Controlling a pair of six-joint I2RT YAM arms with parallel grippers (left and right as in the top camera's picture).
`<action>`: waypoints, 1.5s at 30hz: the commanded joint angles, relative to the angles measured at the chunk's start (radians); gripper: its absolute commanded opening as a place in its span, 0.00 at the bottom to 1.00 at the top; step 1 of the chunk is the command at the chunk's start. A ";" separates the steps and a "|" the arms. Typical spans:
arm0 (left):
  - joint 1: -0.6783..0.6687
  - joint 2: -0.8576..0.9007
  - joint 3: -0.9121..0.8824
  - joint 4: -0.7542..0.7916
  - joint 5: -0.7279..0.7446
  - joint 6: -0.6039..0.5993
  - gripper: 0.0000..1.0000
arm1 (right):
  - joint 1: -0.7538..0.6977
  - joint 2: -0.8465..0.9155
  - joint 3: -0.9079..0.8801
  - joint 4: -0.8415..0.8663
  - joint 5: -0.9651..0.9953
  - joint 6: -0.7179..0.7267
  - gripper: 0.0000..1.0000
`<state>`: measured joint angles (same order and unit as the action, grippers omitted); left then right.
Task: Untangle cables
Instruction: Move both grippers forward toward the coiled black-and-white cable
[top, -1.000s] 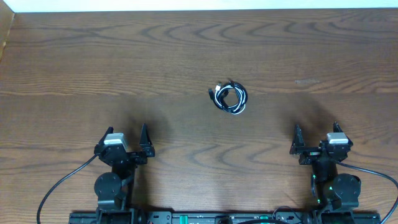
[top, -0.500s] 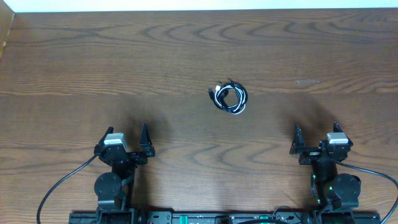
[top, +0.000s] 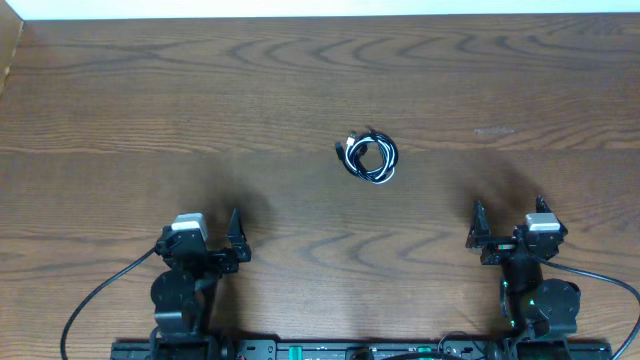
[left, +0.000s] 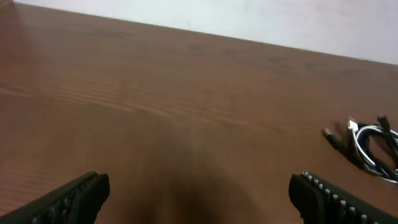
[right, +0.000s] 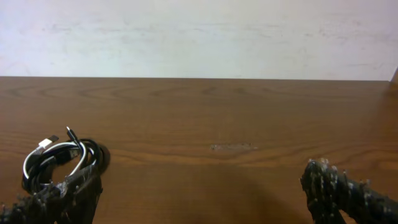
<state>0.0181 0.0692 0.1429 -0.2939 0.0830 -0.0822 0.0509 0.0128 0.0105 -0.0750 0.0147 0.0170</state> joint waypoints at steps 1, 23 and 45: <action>0.003 0.036 0.115 -0.023 0.014 -0.010 0.98 | -0.010 -0.006 -0.005 0.001 -0.006 -0.011 0.99; 0.003 0.636 0.807 -0.274 0.120 -0.013 0.64 | -0.010 -0.003 0.071 0.059 -0.195 -0.002 0.99; 0.001 0.740 0.848 -0.333 0.432 0.146 0.95 | -0.010 0.869 1.052 -0.463 -0.247 -0.153 0.77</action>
<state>0.0181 0.8101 0.9688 -0.6247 0.4404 0.0151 0.0498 0.8013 1.0111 -0.5339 -0.2096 -0.0921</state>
